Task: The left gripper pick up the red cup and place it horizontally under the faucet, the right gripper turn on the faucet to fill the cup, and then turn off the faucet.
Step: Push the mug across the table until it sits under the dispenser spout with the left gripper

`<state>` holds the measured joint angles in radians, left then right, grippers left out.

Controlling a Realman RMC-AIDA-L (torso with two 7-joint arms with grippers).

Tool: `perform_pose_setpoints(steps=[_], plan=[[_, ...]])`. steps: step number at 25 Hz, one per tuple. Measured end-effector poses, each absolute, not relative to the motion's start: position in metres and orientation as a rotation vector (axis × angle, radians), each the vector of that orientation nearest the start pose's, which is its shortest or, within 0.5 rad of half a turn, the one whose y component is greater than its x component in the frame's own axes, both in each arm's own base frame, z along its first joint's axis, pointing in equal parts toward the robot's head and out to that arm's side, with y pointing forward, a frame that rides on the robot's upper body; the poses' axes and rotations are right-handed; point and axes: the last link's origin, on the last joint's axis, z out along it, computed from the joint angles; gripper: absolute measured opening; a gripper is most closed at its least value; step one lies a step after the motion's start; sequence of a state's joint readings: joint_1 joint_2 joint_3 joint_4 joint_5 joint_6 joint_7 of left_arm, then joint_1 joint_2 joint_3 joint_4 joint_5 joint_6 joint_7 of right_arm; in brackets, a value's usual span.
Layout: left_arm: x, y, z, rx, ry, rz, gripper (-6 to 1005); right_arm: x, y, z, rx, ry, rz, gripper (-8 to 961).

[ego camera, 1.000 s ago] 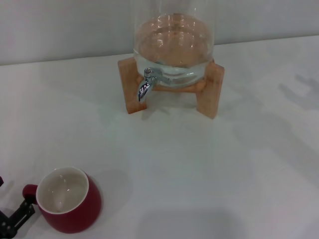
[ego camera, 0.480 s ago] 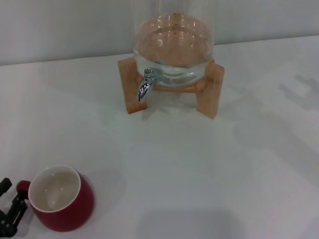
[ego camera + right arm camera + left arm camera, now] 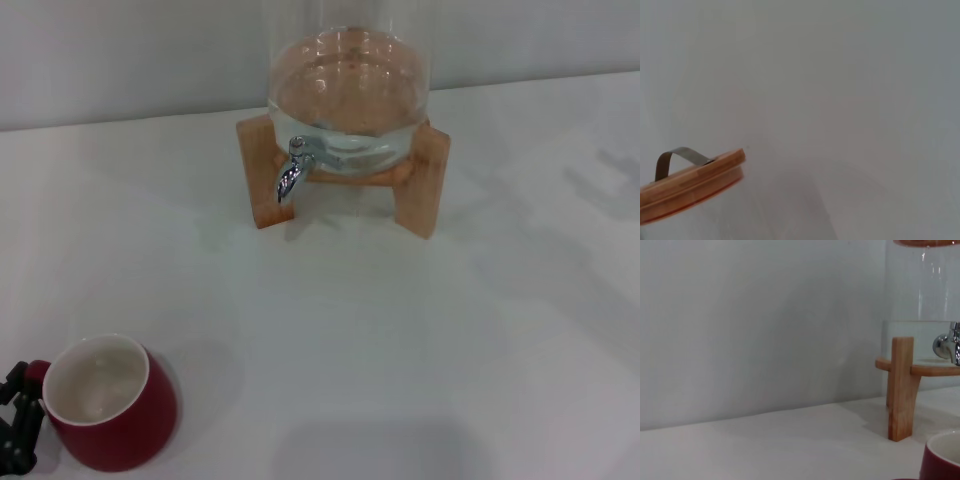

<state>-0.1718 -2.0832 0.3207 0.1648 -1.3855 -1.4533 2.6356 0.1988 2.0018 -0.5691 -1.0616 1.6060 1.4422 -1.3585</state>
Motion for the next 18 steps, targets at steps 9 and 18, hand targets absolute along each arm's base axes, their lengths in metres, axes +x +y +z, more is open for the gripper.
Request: perform_pose_setpoints(steps=[9, 18], plan=[[-0.37, 0.208, -0.021, -2.051, -0.593, -0.751, 135, 0.315, 0.296, 0.173, -1.955, 0.842, 0.975, 721], [-0.365, 0.226, -0.008, -2.043, -0.64, -0.824, 134, 0.314, 0.294, 0.169, -1.981, 0.84, 0.988, 721]])
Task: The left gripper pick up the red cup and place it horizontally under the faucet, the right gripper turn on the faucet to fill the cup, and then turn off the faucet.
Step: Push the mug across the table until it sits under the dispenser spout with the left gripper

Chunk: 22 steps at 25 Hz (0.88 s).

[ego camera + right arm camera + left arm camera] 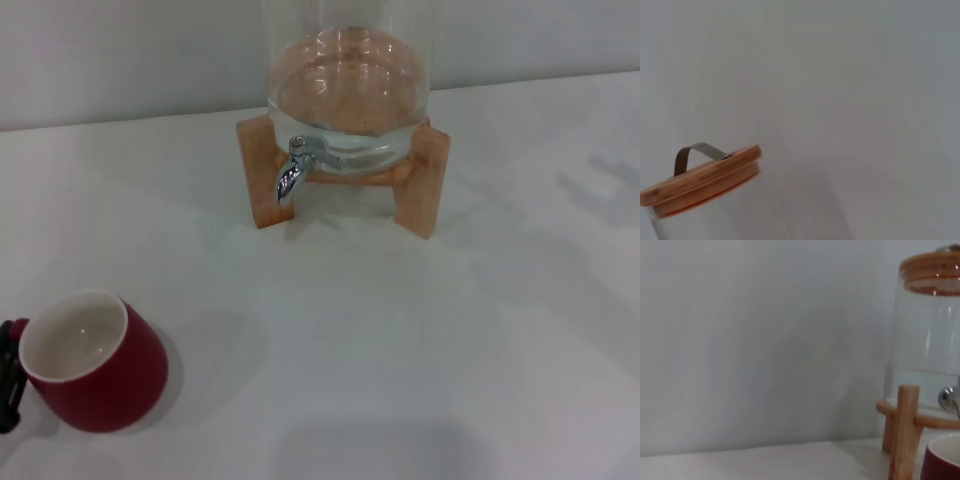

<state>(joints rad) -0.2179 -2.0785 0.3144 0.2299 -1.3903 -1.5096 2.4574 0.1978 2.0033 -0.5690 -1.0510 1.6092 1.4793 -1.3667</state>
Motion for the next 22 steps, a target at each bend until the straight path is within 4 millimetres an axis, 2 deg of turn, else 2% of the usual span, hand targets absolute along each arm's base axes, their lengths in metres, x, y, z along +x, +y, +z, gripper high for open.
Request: perform_pose_setpoints(steps=[9, 22], plan=[[-0.359, 0.249, 0.008, -2.057, -0.651, -0.86, 135, 0.316, 0.291, 0.163, -1.997, 0.85, 1.0, 720], [-0.353, 0.273, 0.007, -2.089, -0.622, -0.804, 135, 0.317, 0.289, 0.159, -2.007, 0.855, 1.01, 721]])
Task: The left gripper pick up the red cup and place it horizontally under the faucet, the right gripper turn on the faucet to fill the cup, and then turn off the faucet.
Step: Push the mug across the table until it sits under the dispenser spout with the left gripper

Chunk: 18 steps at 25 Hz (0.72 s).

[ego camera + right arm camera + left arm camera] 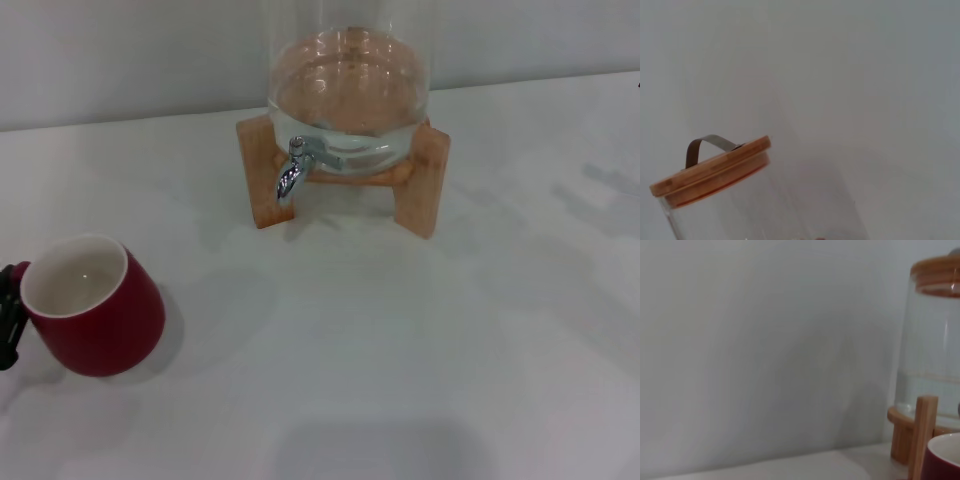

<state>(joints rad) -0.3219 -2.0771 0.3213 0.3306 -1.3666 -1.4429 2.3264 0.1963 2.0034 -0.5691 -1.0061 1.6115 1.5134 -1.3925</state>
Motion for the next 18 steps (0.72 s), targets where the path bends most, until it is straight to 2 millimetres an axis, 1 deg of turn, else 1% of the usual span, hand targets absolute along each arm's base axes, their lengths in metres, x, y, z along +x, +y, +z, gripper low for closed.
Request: perform_pose_setpoints(steps=[4, 10, 13, 18], plan=[[-0.352, 0.279, 0.003, -2.107, -0.603, -0.763, 135, 0.317, 0.289, 0.159, -2.008, 0.854, 1.011, 721], [-0.346, 0.285, -0.001, -2.136, -0.458, -0.703, 135, 0.317, 0.29, 0.159, -2.004, 0.849, 1.022, 720], [-0.343, 0.288, -0.003, -2.144, -0.415, -0.691, 135, 0.317, 0.29, 0.159, -2.004, 0.849, 1.025, 720], [-0.341, 0.298, -0.005, -2.147, -0.399, -0.662, 135, 0.317, 0.29, 0.159, -2.004, 0.848, 1.027, 720]])
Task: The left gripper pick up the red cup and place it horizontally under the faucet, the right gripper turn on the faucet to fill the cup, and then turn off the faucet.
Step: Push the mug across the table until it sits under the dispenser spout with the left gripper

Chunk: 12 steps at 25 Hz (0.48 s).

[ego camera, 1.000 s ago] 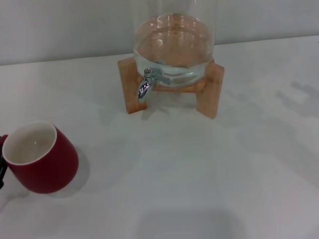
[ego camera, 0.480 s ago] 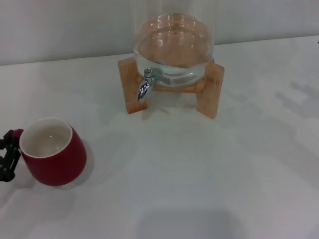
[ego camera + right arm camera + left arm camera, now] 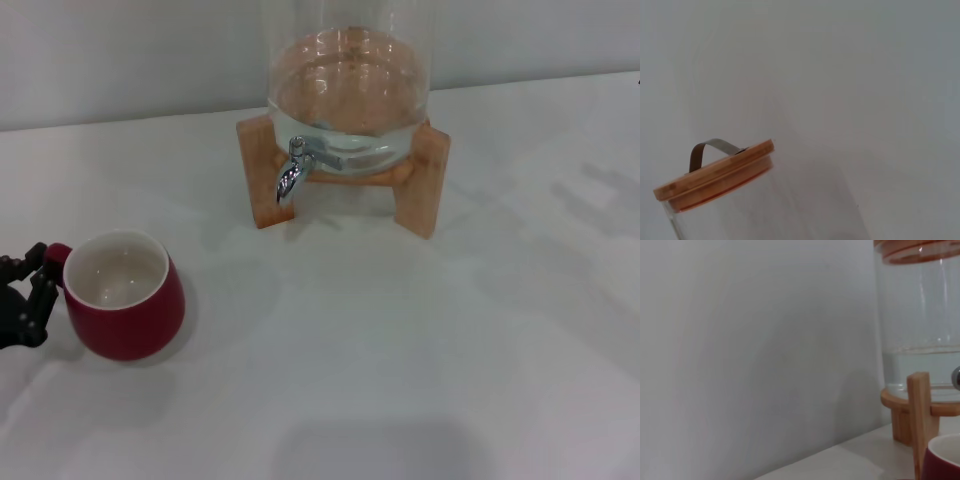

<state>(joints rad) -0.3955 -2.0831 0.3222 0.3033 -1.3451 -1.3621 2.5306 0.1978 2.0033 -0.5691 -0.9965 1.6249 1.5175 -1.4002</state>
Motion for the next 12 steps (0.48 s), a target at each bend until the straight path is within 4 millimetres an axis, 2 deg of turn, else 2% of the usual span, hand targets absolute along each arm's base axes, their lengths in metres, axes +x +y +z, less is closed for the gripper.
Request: perform_pose_setpoints(steps=[12], plan=[[-0.327, 0.324, -0.01, -2.168, -0.367, -0.629, 134, 0.316, 0.29, 0.157, -2.01, 0.851, 1.029, 721]])
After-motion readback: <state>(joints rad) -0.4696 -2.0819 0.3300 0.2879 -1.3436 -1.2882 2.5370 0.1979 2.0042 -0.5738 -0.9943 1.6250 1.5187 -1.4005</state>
